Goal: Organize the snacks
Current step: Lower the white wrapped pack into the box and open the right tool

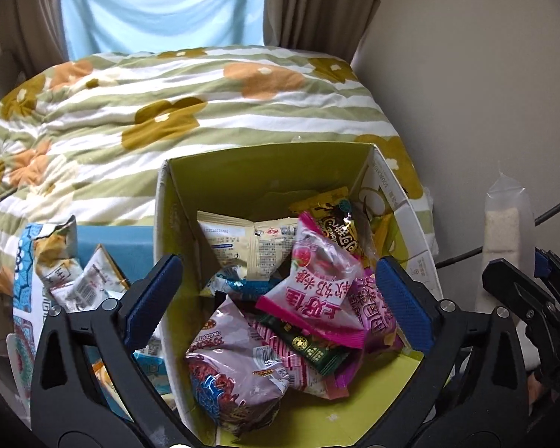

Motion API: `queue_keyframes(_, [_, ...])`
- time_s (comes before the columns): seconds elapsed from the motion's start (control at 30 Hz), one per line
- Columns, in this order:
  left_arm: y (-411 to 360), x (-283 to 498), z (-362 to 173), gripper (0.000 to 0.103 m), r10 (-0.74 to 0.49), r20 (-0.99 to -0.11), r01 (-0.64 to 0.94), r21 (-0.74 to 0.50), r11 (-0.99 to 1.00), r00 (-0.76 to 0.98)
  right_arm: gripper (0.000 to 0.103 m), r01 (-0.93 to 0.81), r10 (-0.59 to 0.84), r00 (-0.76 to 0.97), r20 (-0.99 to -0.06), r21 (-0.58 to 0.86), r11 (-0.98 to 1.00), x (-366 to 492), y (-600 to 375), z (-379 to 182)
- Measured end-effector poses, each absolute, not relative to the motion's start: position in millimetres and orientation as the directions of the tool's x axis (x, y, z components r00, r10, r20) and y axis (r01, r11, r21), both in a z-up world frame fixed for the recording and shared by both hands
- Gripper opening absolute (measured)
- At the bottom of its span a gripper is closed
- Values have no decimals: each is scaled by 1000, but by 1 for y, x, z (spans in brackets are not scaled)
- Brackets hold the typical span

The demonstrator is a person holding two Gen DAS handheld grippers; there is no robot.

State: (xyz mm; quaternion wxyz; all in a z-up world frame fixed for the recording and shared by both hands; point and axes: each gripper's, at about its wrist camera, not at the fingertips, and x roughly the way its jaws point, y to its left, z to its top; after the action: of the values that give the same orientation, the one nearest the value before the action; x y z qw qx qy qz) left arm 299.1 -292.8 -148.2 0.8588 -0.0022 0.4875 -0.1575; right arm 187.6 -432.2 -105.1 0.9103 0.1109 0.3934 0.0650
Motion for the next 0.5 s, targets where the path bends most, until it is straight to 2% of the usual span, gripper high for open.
queue_keyframes(0.23, [-240, 279, -138, 102, -250, -824, 147, -203, 968, 508, 63, -91, 266, 647, -715, 274, 958, 209, -438, -119])
queue_keyframes(0.5, [-204, 262, -138, 102, -210, -816, 67, -207, 976, 539, 58, -164, 325, 607, -725, 286, 944, 239, -422, -131])
